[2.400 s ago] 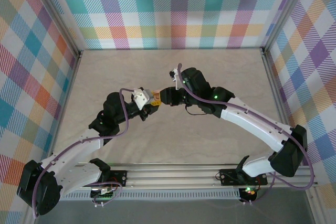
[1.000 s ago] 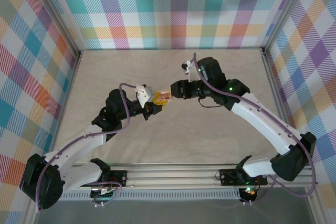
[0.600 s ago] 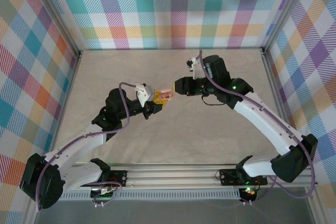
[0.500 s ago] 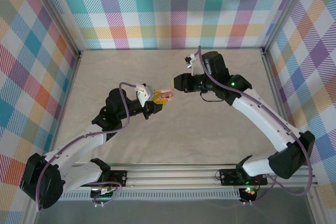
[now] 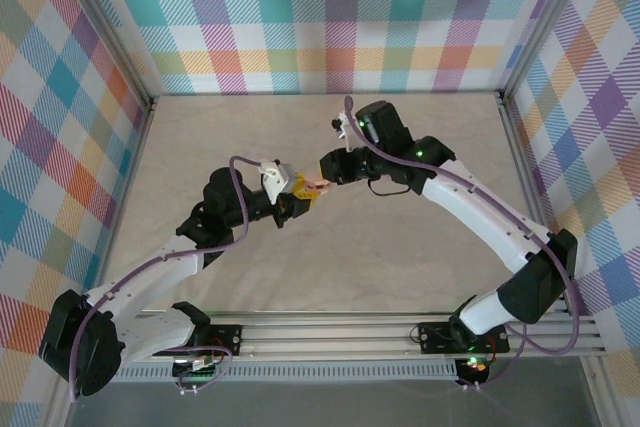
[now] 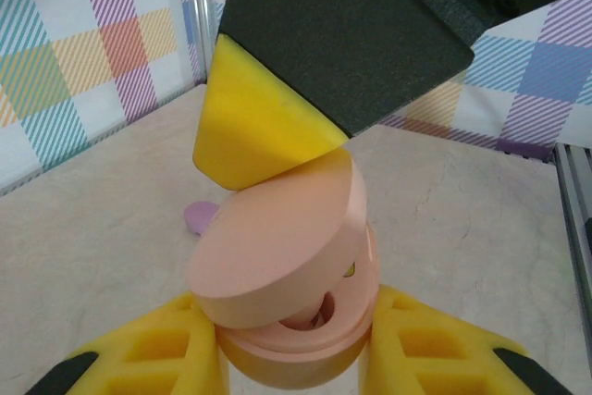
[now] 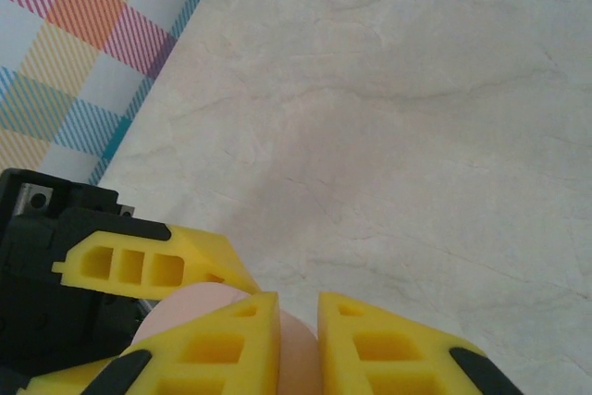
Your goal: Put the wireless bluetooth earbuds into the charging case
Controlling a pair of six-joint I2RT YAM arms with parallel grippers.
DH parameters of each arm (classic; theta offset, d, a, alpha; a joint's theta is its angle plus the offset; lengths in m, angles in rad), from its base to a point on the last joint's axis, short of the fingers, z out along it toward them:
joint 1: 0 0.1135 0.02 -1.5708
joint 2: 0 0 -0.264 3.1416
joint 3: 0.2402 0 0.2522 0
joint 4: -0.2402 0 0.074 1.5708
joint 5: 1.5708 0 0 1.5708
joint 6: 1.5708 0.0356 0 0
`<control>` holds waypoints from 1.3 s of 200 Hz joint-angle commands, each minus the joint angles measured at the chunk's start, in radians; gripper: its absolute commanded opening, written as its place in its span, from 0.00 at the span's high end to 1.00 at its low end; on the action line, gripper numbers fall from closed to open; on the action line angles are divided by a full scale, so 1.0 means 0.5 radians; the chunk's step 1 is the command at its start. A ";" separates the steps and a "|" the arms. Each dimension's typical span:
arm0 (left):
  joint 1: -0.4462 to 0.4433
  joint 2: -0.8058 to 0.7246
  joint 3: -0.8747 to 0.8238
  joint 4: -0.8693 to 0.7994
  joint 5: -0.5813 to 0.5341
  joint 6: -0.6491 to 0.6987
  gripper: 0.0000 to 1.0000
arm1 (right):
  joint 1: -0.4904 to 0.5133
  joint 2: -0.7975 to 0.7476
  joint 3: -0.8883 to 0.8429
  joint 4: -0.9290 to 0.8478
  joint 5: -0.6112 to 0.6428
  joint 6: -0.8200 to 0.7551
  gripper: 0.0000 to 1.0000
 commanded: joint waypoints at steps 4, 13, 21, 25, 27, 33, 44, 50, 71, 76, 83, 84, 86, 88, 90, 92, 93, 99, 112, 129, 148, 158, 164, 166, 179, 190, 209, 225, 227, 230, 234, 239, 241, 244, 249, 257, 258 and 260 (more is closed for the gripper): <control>-0.011 0.008 0.084 0.146 0.000 -0.034 0.92 | 0.032 -0.136 -0.091 -0.088 0.072 -0.059 0.78; -0.010 0.019 0.091 0.152 0.006 -0.039 0.92 | 0.032 -0.176 -0.137 -0.054 0.097 -0.051 0.75; -0.009 0.024 0.094 0.165 0.009 -0.051 0.92 | 0.032 -0.212 -0.175 -0.016 0.121 -0.034 0.69; -0.010 0.029 0.096 0.172 0.014 -0.055 0.92 | 0.029 -0.230 -0.197 0.004 0.135 -0.016 0.65; -0.010 0.028 0.097 0.175 0.014 -0.057 0.92 | 0.026 -0.235 -0.201 0.009 0.137 -0.011 0.64; -0.010 0.033 0.097 0.187 0.015 -0.063 0.92 | 0.015 -0.255 -0.225 0.033 0.138 0.015 0.60; -0.010 0.036 0.100 0.192 0.018 -0.064 0.92 | -0.027 -0.295 -0.276 0.089 0.097 0.099 0.53; -0.010 0.034 0.100 0.192 0.016 -0.062 0.92 | -0.065 -0.317 -0.307 0.128 0.041 0.163 0.48; -0.010 0.025 0.096 0.183 0.004 -0.048 0.92 | -0.230 -0.391 -0.458 0.381 -0.294 0.420 0.39; -0.009 0.022 0.094 0.180 0.003 -0.046 0.92 | -0.260 -0.402 -0.495 0.452 -0.370 0.487 0.38; -0.009 0.024 0.097 0.178 0.005 -0.046 0.92 | -0.293 -0.411 -0.535 0.545 -0.478 0.568 0.37; -0.010 0.026 0.097 0.177 0.006 -0.046 0.92 | -0.296 -0.411 -0.540 0.557 -0.491 0.578 0.37; -0.010 0.027 0.097 0.177 0.006 -0.046 0.92 | -0.302 -0.412 -0.551 0.578 -0.507 0.598 0.36; -0.010 0.026 0.099 0.177 0.008 -0.046 0.92 | -0.309 -0.410 -0.558 0.599 -0.535 0.616 0.36; -0.010 0.024 0.100 0.177 0.011 -0.046 0.92 | -0.310 -0.408 -0.565 0.616 -0.560 0.635 0.36; -0.010 0.026 0.102 0.177 0.013 -0.046 0.92 | -0.316 -0.405 -0.573 0.640 -0.590 0.658 0.35; -0.010 0.028 0.102 0.177 0.013 -0.046 0.92 | -0.316 -0.405 -0.573 0.640 -0.590 0.658 0.35; -0.010 0.032 0.108 0.179 0.020 -0.047 0.92 | -0.320 -0.396 -0.585 0.682 -0.644 0.699 0.34; -0.009 0.042 0.118 0.185 0.033 -0.052 0.92 | -0.321 -0.374 -0.609 0.769 -0.752 0.782 0.34; -0.010 0.053 0.130 0.189 0.043 -0.049 0.92 | -0.323 -0.360 -0.661 0.899 -0.830 0.897 0.33; -0.010 0.062 0.134 0.191 0.046 -0.053 0.92 | -0.324 -0.354 -0.708 1.028 -0.872 0.993 0.33; -0.010 0.067 0.137 0.197 0.048 -0.060 0.92 | -0.326 -0.345 -0.721 1.074 -0.897 1.036 0.33; -0.010 0.070 0.141 0.203 0.054 -0.066 0.92 | -0.324 -0.336 -0.728 1.101 -0.915 1.060 0.33; -0.010 0.072 0.143 0.204 0.053 -0.071 0.92 | -0.326 -0.333 -0.728 1.105 -0.921 1.068 0.33; -0.010 0.084 0.154 0.224 0.063 -0.091 0.92 | -0.324 -0.313 -0.743 1.149 -0.955 1.120 0.33; -0.010 0.096 0.164 0.240 0.067 -0.111 0.92 | -0.327 -0.296 -0.756 1.189 -0.986 1.153 0.32; -0.010 0.116 0.184 0.253 0.062 -0.143 0.92 | -0.326 -0.278 -0.748 1.146 -1.004 1.145 0.32; -0.010 0.128 0.197 0.264 0.058 -0.168 0.92 | -0.325 -0.275 -0.739 1.094 -1.009 1.116 0.31; -0.010 0.130 0.198 0.264 0.056 -0.173 0.92 | -0.327 -0.274 -0.738 1.090 -1.012 1.114 0.31; -0.010 0.129 0.200 0.267 0.053 -0.179 0.92 | -0.327 -0.274 -0.738 1.088 -1.017 1.112 0.31; -0.010 0.134 0.201 0.273 0.048 -0.189 0.92 | -0.327 -0.272 -0.738 1.089 -1.025 1.116 0.31; -0.010 0.141 0.206 0.276 0.046 -0.197 0.92 | -0.327 -0.269 -0.738 1.093 -1.034 1.123 0.31; -0.010 0.145 0.207 0.275 0.046 -0.200 0.92 | -0.327 -0.268 -0.739 1.101 -1.041 1.127 0.31; -0.010 0.149 0.210 0.277 0.048 -0.201 0.92 | -0.327 -0.265 -0.741 1.105 -1.050 1.132 0.31; -0.010 0.156 0.213 0.276 0.053 -0.207 0.92 | -0.327 -0.262 -0.740 1.119 -1.064 1.144 0.31; -0.010 0.170 0.220 0.276 0.061 -0.211 0.92 | -0.327 -0.259 -0.743 1.146 -1.082 1.167 0.32; -0.010 0.171 0.221 0.277 0.063 -0.211 0.92 | -0.327 -0.257 -0.744 1.149 -1.085 1.169 0.32; -0.010 0.173 0.225 0.277 0.067 -0.211 0.92 | -0.327 -0.256 -0.744 1.156 -1.088 1.174 0.32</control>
